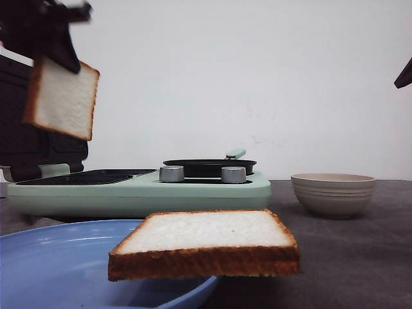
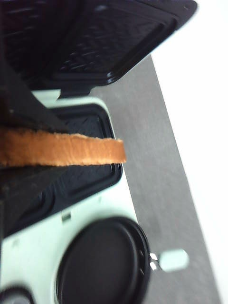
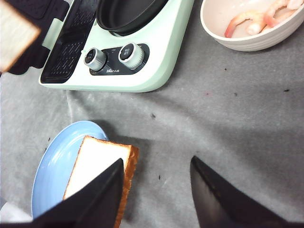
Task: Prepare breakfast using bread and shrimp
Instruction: 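Lift the bread slice with the left gripper toward the toaster plate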
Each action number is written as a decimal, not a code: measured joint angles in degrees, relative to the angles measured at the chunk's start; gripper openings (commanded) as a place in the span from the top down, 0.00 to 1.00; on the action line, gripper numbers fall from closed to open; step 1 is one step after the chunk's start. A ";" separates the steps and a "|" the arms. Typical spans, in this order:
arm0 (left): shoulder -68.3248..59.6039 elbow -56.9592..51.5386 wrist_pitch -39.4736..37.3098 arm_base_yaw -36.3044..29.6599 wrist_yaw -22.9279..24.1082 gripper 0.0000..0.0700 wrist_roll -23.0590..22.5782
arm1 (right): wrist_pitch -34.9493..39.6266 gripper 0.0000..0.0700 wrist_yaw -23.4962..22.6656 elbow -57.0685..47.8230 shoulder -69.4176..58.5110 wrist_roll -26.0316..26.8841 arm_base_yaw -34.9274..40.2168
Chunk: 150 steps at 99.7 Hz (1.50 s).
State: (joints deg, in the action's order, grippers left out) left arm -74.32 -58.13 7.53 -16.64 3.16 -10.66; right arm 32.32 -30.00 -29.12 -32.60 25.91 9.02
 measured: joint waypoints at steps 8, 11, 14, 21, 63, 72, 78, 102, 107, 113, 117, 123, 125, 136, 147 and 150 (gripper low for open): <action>-4.85 -3.02 -1.77 0.00 1.64 0.99 -3.37 | 0.00 0.61 0.00 0.00 0.00 -0.13 0.00; -6.56 -4.09 -2.71 0.00 2.21 0.99 -4.37 | 0.00 0.61 0.02 0.00 0.00 -0.15 0.00; -8.20 -5.11 -3.74 0.00 2.73 0.99 -5.40 | 0.00 0.61 0.02 0.00 0.00 -0.15 0.00; -11.54 -7.39 -5.70 0.00 3.17 0.99 -7.85 | 0.00 0.61 0.02 0.00 0.00 -0.17 0.00; -27.63 -16.74 -11.74 -1.33 9.31 0.99 -26.21 | 0.00 0.61 0.04 0.00 0.00 -0.39 0.00; -27.85 -16.74 -13.44 -1.51 9.84 0.99 -28.41 | 0.00 0.61 0.04 0.00 0.00 -0.39 0.00; -27.98 -16.76 -14.10 -1.55 9.84 0.99 -29.42 | 0.00 0.61 0.04 0.00 0.00 -0.39 0.00; -29.22 -16.79 -14.62 -1.55 9.99 0.99 -30.60 | 0.00 0.61 0.04 0.00 0.00 -0.39 0.00; -29.46 -16.79 -14.62 -1.55 9.99 0.99 -30.60 | 0.00 0.61 0.04 0.00 0.00 -0.39 0.00; -29.92 -16.81 -14.58 -1.53 10.01 0.99 -30.60 | 0.00 0.61 0.04 0.00 0.00 -0.39 0.00; -30.32 -16.81 -14.43 -1.53 10.05 0.99 -30.60 | 0.00 0.61 0.04 0.00 0.00 -0.39 0.00; -30.93 -16.81 -14.12 -1.55 10.29 0.99 -30.60 | 0.00 0.61 0.04 0.00 0.00 -0.39 0.00; -31.12 -16.81 -14.01 -1.57 10.38 0.99 -30.60 | 0.00 0.61 0.04 0.00 0.00 -0.39 0.00; -31.69 -16.81 -13.92 -1.79 10.43 0.99 -30.60 | 0.00 0.61 0.04 0.00 0.00 -0.39 0.00; -31.69 -16.81 -13.97 -2.12 10.45 0.99 -30.60 | 0.00 0.61 0.04 0.00 0.00 -0.39 0.00; -31.69 -16.81 -13.94 -2.21 10.45 0.99 -30.60 | 0.00 0.61 0.04 0.00 0.00 -0.39 0.00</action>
State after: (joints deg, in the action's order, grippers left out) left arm -106.02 -74.94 -6.42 -18.85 13.61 -41.25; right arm 32.32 -29.95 -29.12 -32.60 25.52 9.02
